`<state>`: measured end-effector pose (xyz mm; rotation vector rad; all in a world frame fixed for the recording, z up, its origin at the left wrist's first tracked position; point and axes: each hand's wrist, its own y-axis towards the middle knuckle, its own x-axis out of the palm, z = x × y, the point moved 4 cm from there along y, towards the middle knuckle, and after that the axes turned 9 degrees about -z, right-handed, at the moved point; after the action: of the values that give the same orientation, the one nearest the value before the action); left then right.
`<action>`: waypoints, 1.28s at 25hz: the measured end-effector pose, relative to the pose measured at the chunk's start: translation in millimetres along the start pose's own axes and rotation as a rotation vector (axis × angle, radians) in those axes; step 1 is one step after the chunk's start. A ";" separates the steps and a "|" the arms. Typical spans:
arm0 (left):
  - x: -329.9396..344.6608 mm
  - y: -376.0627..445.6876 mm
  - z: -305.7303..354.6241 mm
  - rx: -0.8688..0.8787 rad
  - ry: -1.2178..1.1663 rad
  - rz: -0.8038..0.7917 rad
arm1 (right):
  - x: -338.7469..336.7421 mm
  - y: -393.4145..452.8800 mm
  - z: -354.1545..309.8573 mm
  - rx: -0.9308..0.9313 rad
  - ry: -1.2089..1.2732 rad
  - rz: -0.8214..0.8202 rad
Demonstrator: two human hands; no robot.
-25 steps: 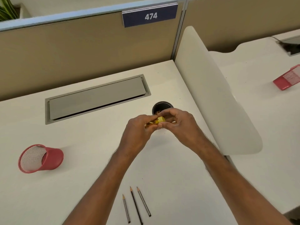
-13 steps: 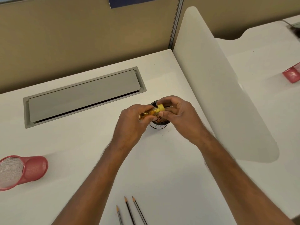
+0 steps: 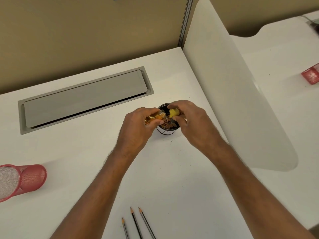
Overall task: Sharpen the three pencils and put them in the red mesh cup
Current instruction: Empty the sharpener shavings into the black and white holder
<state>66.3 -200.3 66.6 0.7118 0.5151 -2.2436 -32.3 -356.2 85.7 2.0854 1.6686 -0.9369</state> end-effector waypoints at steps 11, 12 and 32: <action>-3.0 -3.3 -5.1 -0.020 -0.012 -0.005 | 7.4 -1.3 3.5 -0.003 -0.230 0.034; -3.0 -3.5 -4.8 -0.021 -0.013 -0.006 | 7.1 -1.8 4.8 0.002 -0.224 0.042; -6.2 -45.5 -9.8 -0.128 -0.177 0.067 | 114.6 -113.6 25.9 0.153 0.097 0.017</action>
<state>40.0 -161.6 69.7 0.4539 0.5338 -2.1643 -135.4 -255.3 9.0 2.2749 1.6713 -1.0014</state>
